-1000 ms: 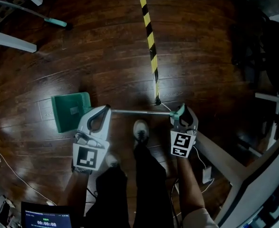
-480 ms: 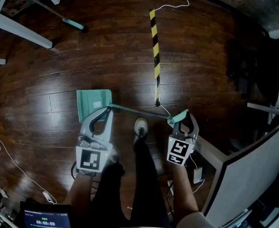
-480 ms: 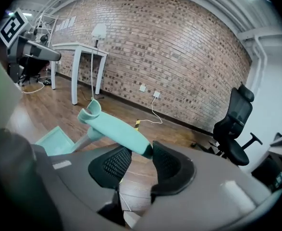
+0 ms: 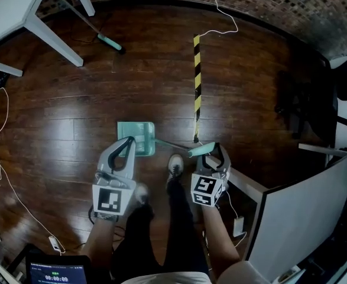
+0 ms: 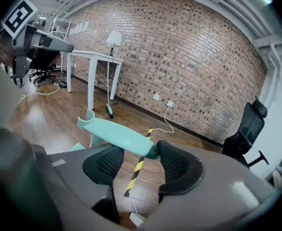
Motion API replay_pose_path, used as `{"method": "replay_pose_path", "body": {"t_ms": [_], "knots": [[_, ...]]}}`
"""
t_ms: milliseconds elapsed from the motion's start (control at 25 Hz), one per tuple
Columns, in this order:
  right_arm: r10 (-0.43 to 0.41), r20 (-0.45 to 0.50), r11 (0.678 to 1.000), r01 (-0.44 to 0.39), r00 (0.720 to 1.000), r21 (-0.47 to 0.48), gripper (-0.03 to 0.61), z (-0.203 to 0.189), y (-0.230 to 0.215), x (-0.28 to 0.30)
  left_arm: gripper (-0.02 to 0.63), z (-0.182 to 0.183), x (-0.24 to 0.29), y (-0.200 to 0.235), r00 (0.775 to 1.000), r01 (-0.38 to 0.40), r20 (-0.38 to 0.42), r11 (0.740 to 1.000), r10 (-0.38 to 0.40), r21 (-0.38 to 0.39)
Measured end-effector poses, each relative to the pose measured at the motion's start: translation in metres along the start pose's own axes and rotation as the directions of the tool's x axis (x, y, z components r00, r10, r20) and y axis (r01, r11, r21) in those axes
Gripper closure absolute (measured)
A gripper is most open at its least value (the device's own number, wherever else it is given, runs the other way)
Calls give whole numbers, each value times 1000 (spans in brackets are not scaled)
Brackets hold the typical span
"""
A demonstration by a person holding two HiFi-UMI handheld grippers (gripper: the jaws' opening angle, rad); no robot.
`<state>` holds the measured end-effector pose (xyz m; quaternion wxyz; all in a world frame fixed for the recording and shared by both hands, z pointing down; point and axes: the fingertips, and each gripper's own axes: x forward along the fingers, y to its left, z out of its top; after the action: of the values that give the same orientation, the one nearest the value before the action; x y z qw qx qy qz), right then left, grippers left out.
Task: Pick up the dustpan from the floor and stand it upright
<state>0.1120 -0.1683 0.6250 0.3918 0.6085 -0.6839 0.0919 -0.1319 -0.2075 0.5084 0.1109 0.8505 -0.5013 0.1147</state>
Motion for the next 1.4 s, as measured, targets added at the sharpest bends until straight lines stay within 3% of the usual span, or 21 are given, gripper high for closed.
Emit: {"method": "replay_pose_path", "body": {"t_ms": [320, 520, 680, 840, 880, 1120, 1400], "knots": [[164, -103, 985, -168, 981, -35, 295, 12, 33, -28, 614, 33, -35, -4, 999, -39, 29, 999, 39, -23], [223, -75, 974, -226, 972, -32, 296, 40, 37, -54, 614, 70, -55, -1, 995, -78, 59, 997, 78, -4], [209, 29, 978, -209, 978, 8, 347, 79, 26, -89, 614, 101, -72, 0, 993, -83, 79, 997, 83, 2], [154, 189, 982, -172, 970, 83, 551, 139, -1, -135, 614, 136, -92, 4, 988, -95, 123, 995, 91, 25], [142, 218, 980, -168, 966, 105, 565, 152, -7, -146, 614, 146, -98, 4, 986, -102, 137, 995, 98, 22], [134, 320, 969, -191, 938, 154, 566, 206, -38, -201, 614, 208, -129, -7, 969, -105, 222, 994, 109, -28], [168, 415, 951, -257, 894, 169, 566, 246, -58, -263, 614, 262, -169, -34, 963, -9, 271, 1000, 14, -16]]}}
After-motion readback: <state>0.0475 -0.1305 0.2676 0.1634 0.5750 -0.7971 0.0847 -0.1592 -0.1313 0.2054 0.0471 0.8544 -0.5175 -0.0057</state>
